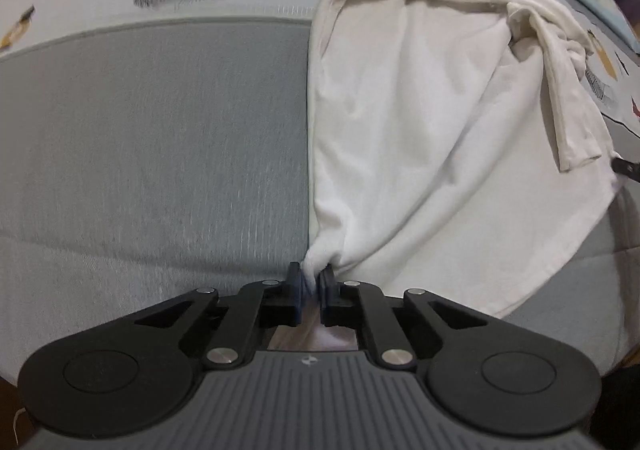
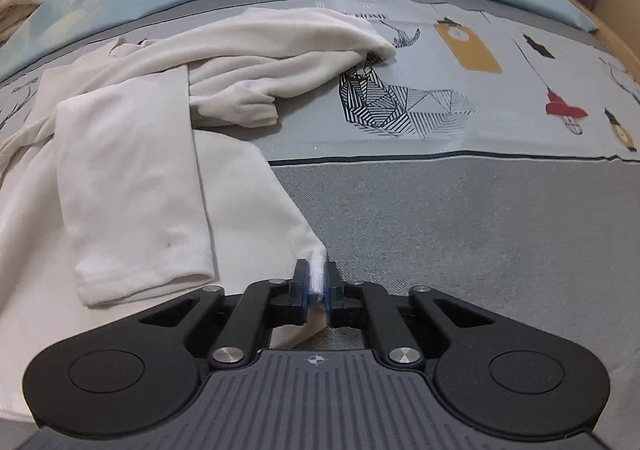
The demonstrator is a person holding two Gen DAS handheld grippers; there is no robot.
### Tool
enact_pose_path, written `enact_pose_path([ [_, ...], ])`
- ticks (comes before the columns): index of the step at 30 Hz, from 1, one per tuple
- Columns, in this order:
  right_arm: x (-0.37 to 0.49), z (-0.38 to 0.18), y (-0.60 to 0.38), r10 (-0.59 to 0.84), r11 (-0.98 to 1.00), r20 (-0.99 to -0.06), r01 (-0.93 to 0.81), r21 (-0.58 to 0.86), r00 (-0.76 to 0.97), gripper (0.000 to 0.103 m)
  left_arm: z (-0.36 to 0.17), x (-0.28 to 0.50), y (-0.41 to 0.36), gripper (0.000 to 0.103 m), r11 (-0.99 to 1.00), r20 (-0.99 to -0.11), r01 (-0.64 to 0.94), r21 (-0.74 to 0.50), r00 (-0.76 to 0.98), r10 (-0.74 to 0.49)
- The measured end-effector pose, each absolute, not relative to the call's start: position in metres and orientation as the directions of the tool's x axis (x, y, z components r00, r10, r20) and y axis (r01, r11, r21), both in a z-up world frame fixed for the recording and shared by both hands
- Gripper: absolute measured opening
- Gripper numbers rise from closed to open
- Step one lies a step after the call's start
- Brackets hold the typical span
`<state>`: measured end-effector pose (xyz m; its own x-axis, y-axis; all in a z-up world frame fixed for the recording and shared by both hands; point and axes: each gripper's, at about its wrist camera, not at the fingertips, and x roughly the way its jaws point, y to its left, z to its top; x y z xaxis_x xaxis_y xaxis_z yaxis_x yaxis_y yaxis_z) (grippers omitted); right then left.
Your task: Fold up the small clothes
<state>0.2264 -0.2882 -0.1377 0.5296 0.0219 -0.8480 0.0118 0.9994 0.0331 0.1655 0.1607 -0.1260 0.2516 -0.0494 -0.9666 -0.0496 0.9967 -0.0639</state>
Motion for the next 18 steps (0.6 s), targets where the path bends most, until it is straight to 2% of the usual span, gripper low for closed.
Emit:
enact_pose_path([
  [5,0.203,-0.113,-0.314,0.014,1.000,-0.834,0.005,0.020,0.551,0.006,-0.109,0.167,0.146,0.006,0.996,-0.942,-0.030,-0.087,0.327,-0.073],
  [9,0.166,-0.104,-0.349,-0.024,1.000,-0.865,0.021,-0.015,0.501,0.006,-0.103,0.161,0.121,0.005,0.994,-0.932,0.048,-0.099,0.344,-0.110],
  [12,0.131,-0.110,-0.375,-0.049,0.999,-0.910,0.003,-0.052,0.411,0.005,-0.102,0.150,0.100,0.005,0.987,-0.940,0.146,-0.072,0.320,-0.116],
  [18,0.074,-0.131,-0.401,0.026,0.998,-0.985,-0.061,0.015,0.172,0.005,-0.113,0.120,0.098,0.005,0.966,-0.982,0.258,-0.006,0.179,-0.054],
])
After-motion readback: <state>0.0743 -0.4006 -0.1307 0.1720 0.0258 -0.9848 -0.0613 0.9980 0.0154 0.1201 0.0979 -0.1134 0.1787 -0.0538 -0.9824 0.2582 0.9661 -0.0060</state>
